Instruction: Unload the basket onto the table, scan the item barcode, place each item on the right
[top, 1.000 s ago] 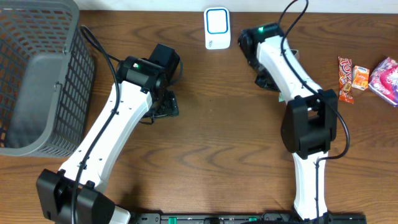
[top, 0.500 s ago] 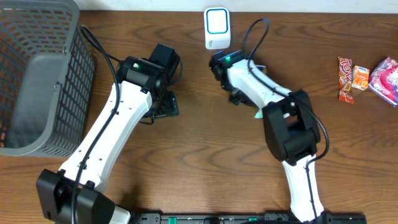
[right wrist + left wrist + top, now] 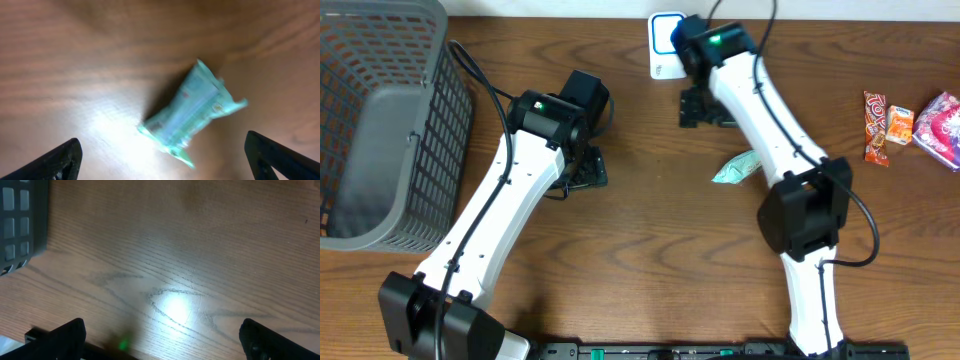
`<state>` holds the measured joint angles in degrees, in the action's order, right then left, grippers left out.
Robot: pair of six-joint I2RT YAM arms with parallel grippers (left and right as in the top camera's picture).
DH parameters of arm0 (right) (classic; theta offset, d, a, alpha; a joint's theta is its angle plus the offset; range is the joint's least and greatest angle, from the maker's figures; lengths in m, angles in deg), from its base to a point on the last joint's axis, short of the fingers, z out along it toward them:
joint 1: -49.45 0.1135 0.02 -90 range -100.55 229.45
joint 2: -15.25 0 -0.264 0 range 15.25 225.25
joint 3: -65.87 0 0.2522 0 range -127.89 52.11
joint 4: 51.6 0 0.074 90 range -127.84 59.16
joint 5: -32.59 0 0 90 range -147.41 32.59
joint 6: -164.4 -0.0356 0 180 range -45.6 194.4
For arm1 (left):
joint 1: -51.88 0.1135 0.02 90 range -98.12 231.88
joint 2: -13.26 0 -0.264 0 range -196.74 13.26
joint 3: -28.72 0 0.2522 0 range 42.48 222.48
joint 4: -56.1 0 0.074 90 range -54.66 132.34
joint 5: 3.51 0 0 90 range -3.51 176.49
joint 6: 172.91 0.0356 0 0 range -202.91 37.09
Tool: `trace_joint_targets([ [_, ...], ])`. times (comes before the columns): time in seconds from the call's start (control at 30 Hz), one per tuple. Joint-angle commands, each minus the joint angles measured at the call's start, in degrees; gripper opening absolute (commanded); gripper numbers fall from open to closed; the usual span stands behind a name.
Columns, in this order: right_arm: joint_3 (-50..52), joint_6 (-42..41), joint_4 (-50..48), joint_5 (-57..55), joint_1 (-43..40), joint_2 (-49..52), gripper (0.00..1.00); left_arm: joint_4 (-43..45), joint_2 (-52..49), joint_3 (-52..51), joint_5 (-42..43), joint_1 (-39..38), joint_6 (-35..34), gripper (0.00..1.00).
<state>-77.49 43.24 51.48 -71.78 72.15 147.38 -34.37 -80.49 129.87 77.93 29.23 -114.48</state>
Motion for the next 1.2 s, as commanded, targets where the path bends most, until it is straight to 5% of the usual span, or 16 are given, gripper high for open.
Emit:
trace_joint_targets([
  [0.0,-0.11,10.10,3.72,6.56,-2.19,-0.76,0.99,-0.39,-0.44,0.13,-0.94,0.04,-0.68,0.98],
  [0.43,3.08,10.21,8.04,13.44,-8.15,-1.07,0.99,-0.39,-0.44,0.13,-0.94,0.04,-0.68,0.98],
  [0.53,3.08,12.31,8.04,16.33,-9.73,-1.73,0.89,-0.39,-0.44,0.13,-0.94,0.04,-0.68,0.98],
  [0.57,3.13,13.55,8.04,16.90,-10.08,-2.21,0.83,-0.39,-0.44,0.13,-0.94,0.04,-0.68,0.98],
  [0.7,5.46,15.87,8.04,16.81,-10.84,-5.53,0.03,-0.39,-0.44,0.13,-0.94,0.04,-0.66,0.98],
  [1.0,21.38,11.45,7.26,9.53,-11.87,-13.27,0.01,-0.39,-0.44,0.13,-0.94,0.04,-0.68,0.98],
  [1.17,29.55,11.45,-1.88,10.10,-11.89,-13.20,0.01,-0.39,-0.44,0.13,-0.94,0.04,-0.68,0.98],
])
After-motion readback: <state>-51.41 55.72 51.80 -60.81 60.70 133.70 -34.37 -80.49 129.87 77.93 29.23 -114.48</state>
